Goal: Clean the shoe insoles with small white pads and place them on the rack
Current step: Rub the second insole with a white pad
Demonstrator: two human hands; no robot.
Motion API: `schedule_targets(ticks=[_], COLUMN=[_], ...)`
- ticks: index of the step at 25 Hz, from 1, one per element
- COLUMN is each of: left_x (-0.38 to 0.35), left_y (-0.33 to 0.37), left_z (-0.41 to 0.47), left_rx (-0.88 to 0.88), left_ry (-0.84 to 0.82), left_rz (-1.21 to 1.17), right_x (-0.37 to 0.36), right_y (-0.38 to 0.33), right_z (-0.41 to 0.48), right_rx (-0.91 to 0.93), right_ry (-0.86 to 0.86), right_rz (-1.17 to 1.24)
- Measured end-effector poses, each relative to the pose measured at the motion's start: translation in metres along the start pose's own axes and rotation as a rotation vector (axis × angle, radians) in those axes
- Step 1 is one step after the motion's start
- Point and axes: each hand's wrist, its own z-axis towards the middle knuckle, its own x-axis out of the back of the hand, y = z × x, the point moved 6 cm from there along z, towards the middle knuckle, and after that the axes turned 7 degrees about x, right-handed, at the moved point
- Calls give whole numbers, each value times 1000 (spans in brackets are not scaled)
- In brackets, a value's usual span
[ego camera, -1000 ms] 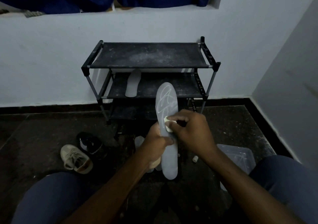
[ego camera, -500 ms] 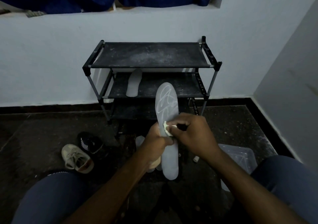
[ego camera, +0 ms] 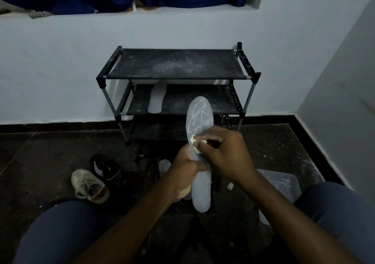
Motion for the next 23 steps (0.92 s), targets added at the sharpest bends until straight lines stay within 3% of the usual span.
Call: schedule_targets(ticks=[3,7,12,16,20,23], left_x=[7,4,1,-4,-8,-5], left_y=[-5,-1,5,8,15,8], left_z=[8,-1,-5,-7,-13,-11], left_rx=[30,4,-34,-52,-81,-32], left_ry=[83,-3,38,9,12,5], left_rz=[-60,-12,13,28,21,-40], right_x=[-9,3,-5,1,-6,2], right_y=[-3,6,2,4,2,6], right_z=[-6,0,-3,2,-3,0], right_rx=[9,-13,-22,-37,-89,-84], right_ry=[-129,0,-106,-13,-74,-2], right_rz=[24,-28,4,1,25,-2])
